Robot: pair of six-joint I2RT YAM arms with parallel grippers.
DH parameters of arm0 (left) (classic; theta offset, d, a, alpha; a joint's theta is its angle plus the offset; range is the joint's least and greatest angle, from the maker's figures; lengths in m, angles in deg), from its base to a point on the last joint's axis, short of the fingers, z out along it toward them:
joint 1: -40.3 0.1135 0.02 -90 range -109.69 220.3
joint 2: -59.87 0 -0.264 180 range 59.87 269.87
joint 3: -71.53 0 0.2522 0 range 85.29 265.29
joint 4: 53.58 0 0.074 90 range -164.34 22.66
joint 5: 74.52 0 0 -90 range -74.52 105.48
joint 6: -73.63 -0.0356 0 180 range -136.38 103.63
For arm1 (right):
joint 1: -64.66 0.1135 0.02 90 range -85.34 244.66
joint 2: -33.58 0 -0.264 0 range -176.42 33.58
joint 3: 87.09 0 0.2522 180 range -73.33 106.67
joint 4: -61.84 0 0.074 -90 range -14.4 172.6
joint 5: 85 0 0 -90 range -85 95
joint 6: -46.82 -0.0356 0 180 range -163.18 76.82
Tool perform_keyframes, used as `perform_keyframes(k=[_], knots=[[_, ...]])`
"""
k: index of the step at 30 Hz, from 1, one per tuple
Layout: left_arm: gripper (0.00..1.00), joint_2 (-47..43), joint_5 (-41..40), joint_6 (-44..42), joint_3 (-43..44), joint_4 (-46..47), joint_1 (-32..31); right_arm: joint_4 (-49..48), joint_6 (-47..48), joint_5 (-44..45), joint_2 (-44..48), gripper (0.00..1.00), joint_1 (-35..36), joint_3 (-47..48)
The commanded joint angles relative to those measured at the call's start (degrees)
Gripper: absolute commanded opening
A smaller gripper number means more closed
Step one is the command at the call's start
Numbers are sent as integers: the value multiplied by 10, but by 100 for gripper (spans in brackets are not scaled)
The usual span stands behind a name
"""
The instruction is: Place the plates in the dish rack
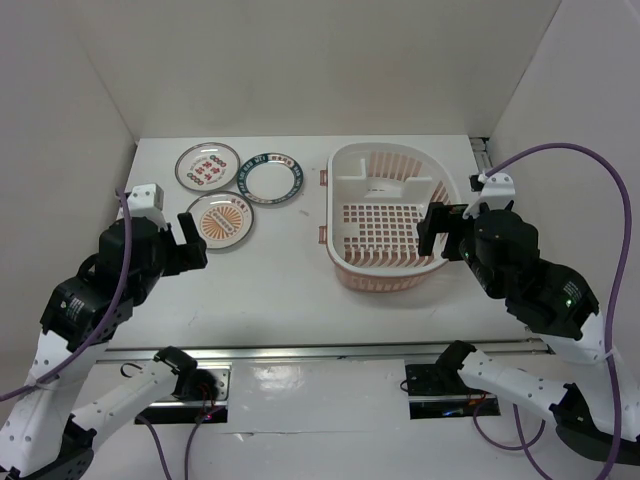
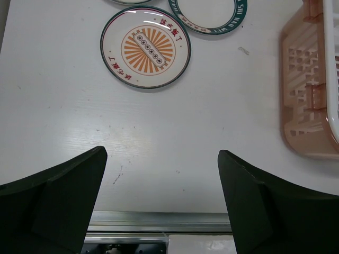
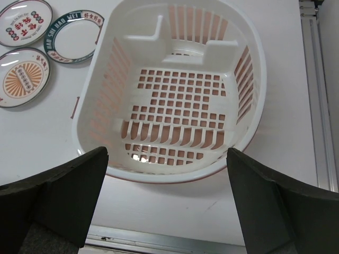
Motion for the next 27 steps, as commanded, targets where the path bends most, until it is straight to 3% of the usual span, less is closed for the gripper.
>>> perform_keyframes(k=[1,5,10,16,20,23,24,27], knots=[[100,-5,-7,7,19,4,-1,0,4,10,7,100,2,14],[100,-5,10,12,13,12,-1,0,15,-2,13,100,2,14],[100,-1,93,12,-39,130,-1,-34,20,-58,19,100,2,-10],[100,196,185,58,-33,276,65,-109,20,-136,30,100,2,-53],[100,303,291,94,0,358,209,-146,20,-190,25,100,2,-72],[100,373,304,128,17,395,293,-164,20,-230,20,100,2,-79],[100,387,357,151,17,443,359,-172,15,-247,20,100,2,-85],[100,449,426,178,6,507,442,-178,15,-274,20,100,-3,-103]])
